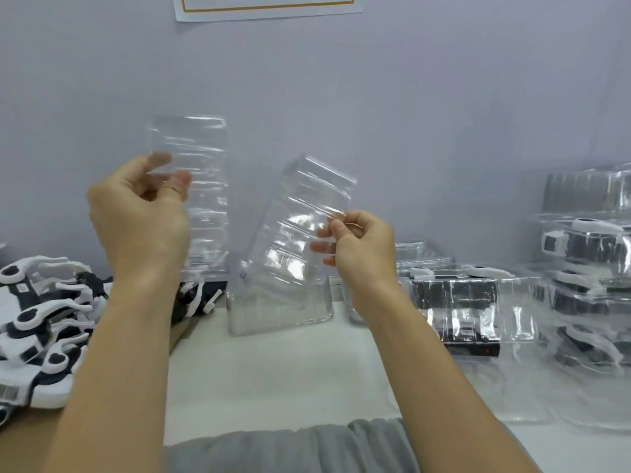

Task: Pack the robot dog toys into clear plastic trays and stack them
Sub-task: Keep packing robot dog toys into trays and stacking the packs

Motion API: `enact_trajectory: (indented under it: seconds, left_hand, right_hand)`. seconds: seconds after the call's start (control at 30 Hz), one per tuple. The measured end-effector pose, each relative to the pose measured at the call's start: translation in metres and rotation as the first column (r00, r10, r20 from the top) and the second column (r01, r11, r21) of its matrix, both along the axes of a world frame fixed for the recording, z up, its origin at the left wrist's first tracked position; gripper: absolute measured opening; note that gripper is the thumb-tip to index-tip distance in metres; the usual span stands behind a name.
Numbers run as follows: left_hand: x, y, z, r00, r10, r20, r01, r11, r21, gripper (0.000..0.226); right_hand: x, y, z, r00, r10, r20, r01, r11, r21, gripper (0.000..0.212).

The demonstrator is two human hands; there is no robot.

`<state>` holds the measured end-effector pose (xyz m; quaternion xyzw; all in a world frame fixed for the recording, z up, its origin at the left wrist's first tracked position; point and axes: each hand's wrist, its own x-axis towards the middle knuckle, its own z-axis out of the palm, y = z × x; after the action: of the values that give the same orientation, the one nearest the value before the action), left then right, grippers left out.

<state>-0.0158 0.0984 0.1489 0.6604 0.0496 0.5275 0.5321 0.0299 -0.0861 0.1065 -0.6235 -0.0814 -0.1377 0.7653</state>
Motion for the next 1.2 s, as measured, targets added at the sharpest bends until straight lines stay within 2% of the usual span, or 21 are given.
enact_trajectory:
  seconds: [0.17,0.3,0.4,0.47,0.53,0.63,0.7,0.8,0.87,0.93,1.07,1.2]
  left_hand:
    - [-0.018,0.009,0.014,0.988,0.121,0.096,-0.115,0.991,-0.064,0.019]
    - [-0.025,0.013,0.022,0.976,0.164,0.144,-0.157,0.986,-0.060,0.019]
    - [-0.025,0.017,0.022,0.978,0.146,0.148,-0.143,0.989,-0.029,0.020]
    - [-0.024,0.018,0.020,0.981,0.136,0.138,-0.135,0.991,-0.014,0.023]
    - [-0.024,0.018,0.019,0.985,0.122,0.118,-0.121,0.993,-0.015,0.023]
    - [-0.023,0.019,0.019,0.992,0.101,0.080,-0.101,0.995,-0.003,0.023]
    - [-0.023,0.019,0.019,0.996,0.083,0.022,-0.084,0.995,0.049,0.024]
    - [-0.022,0.020,0.018,0.993,0.008,-0.114,0.013,0.984,0.176,0.024]
    - [-0.022,0.020,0.017,0.973,-0.041,-0.227,0.104,0.956,0.274,0.023]
    - [-0.022,0.019,0.017,0.934,-0.079,-0.348,0.209,0.912,0.354,0.020]
    - [-0.028,0.014,0.016,0.779,-0.088,-0.621,0.444,0.777,0.446,0.019]
    - [-0.027,-0.002,0.011,0.544,-0.084,-0.835,0.686,0.618,0.384,0.016]
  right_hand:
    - [0.000,0.010,0.001,0.999,0.030,-0.011,-0.029,0.997,0.074,0.023]
    - [0.004,0.026,0.003,0.993,0.114,0.020,-0.114,0.935,0.336,0.022]
    - [0.011,0.038,-0.008,0.964,0.250,-0.087,-0.186,0.873,0.451,0.020]
    - [0.015,0.040,-0.018,0.922,0.313,-0.229,-0.209,0.898,0.387,0.033]
    - [0.018,0.039,-0.026,0.883,0.326,-0.339,-0.253,0.937,0.241,0.049]
    - [0.019,0.031,-0.027,0.880,0.263,-0.396,-0.223,0.964,0.144,0.050]
    - [0.021,0.027,-0.029,0.887,0.209,-0.411,-0.179,0.978,0.111,0.044]
    - [0.020,0.019,-0.029,0.887,0.146,-0.437,-0.208,0.973,-0.098,0.040]
    - [0.018,0.016,-0.023,0.911,0.141,-0.387,-0.225,0.957,-0.180,0.040]
    - [0.017,0.013,-0.013,0.949,0.144,-0.280,-0.194,0.968,-0.159,0.037]
    - [0.008,0.003,0.012,0.987,0.102,-0.126,-0.120,0.982,-0.143,0.024]
    - [0.002,-0.004,0.023,0.993,0.115,-0.022,-0.116,0.942,-0.314,0.031]
